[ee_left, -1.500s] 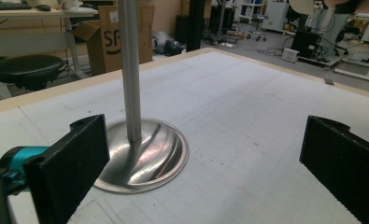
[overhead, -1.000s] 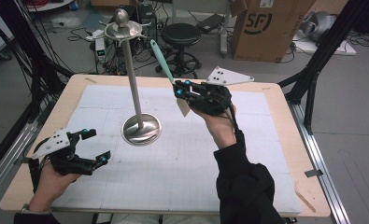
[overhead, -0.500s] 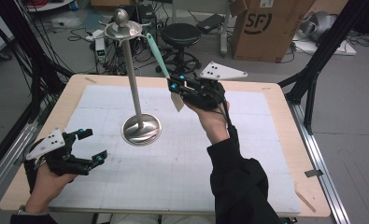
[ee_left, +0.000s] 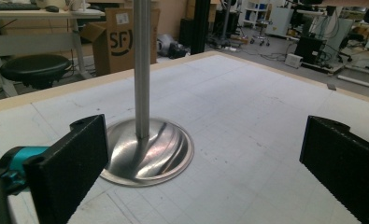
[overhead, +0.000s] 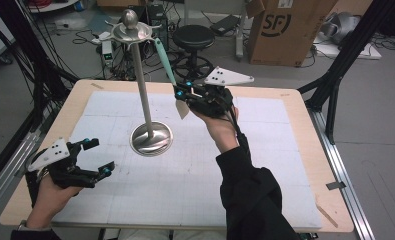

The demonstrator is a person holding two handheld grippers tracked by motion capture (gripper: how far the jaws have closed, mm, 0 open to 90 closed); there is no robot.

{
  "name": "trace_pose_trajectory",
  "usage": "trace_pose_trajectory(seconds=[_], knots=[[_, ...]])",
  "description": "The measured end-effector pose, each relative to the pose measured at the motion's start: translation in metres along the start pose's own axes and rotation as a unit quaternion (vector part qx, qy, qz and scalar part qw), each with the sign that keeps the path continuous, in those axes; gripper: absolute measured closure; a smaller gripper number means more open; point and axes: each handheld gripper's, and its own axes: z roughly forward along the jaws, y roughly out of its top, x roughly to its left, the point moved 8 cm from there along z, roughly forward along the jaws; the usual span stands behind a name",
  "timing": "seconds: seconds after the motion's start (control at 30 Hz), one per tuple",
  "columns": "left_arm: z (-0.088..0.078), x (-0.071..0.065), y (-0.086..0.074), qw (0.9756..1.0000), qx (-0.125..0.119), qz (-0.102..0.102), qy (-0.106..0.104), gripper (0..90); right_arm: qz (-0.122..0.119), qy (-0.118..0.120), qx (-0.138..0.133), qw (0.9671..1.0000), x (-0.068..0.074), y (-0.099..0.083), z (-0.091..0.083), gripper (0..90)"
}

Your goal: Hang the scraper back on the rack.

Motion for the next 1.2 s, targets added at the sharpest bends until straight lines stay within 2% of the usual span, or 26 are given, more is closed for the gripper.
trace_pose_trajectory(seconds=[0.1, 0.2, 0.3, 0.53, 0.6, 0.8, 1.0, 1.07, 1.13, 1.2], knots=[[0.0, 0.0, 0.0, 1.0, -0.001, -0.001, 0.0, 2.0, -0.004, -0.002, 0.001, 1.0, 0.001, -0.001, 0.005, 77.4], [0.0, 0.001, 0.001, 0.9999, 0.002, -0.009, 0.004, 2.0, -0.002, -0.004, 0.003, 1.0, 0.0, -0.003, 0.007, 57.9], [0.001, 0.0, 0.002, 1.0, 0.001, -0.004, 0.003, 2.0, 0.01, -0.012, 0.002, 0.9999, -0.003, -0.006, 0.006, 42.5], [0.003, 0.003, -0.002, 0.9999, 0.004, -0.008, 0.006, 2.0, 0.007, -0.005, 0.001, 1.0, -0.002, -0.021, -0.01, 22.4], [0.004, 0.002, -0.003, 0.9999, 0.006, -0.009, 0.005, 2.0, 0.009, -0.01, 0.0, 0.9999, -0.003, -0.027, -0.016, 15.6], [0.007, 0.002, -0.005, 0.9999, 0.008, -0.009, 0.004, 2.0, 0.01, -0.006, 0.005, 0.9999, -0.003, -0.045, -0.038, 13.5], [0.015, -0.001, -0.001, 1.0, -0.002, -0.002, 0.006, 2.0, 0.008, -0.01, 0.009, 0.9999, -0.001, -0.065, -0.061, 13.3], [0.018, -0.001, -0.001, 1.0, 0.0, -0.001, 0.005, 2.0, 0.003, -0.016, 0.012, 0.9998, -0.001, -0.073, -0.07, 13.3], [0.02, 0.0, -0.001, 0.9999, -0.002, 0.003, 0.015, 2.0, 0.005, -0.022, 0.014, 0.9997, -0.002, -0.082, -0.079, 13.4], [0.021, 0.0, 0.002, 0.9997, -0.011, 0.008, 0.021, 2.0, -0.002, -0.04, 0.017, 0.999, -0.005, -0.091, -0.091, 13.5]])
